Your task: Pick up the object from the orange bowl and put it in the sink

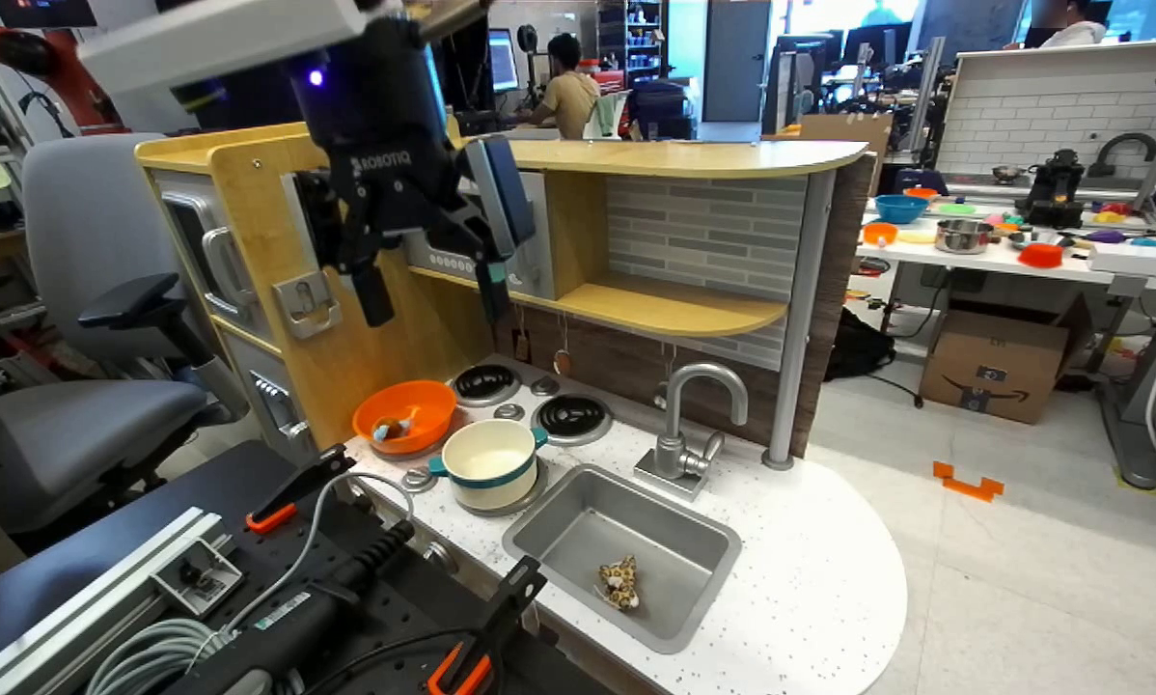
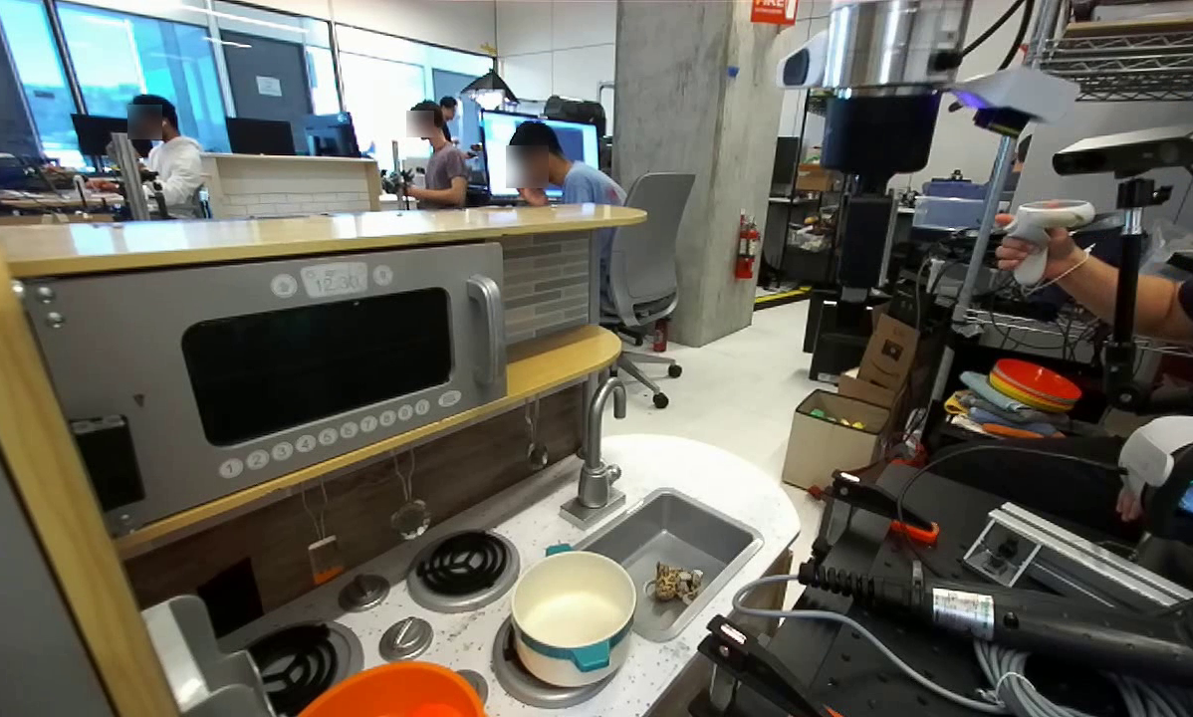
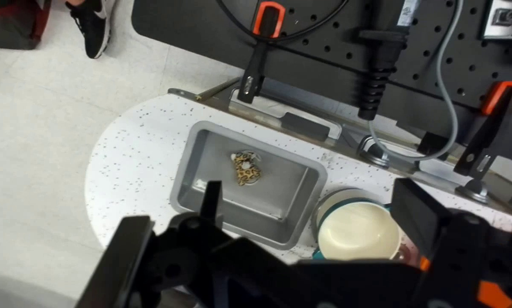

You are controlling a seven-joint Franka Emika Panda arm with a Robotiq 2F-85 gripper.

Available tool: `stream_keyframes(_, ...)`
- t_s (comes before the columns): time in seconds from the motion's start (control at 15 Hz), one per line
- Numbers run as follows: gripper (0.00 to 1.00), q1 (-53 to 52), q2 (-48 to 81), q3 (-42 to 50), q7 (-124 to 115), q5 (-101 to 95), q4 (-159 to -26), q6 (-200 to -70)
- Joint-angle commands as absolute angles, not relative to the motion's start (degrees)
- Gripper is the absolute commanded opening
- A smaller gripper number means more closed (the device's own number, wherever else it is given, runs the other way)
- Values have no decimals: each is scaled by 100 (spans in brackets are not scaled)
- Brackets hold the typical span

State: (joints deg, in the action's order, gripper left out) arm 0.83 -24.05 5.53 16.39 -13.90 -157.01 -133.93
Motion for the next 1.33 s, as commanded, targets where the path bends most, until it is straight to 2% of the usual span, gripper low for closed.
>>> stream_keyframes(0.0,100,-263,-1418,348,1831,-1163,-15403,-13635)
stream_keyframes(0.47,100,-599,97,-249,1817,-1157,-15002,-14411)
stream_keyframes(1.27,100,-849,1812,-1097,1819,-904,-13895,-14391)
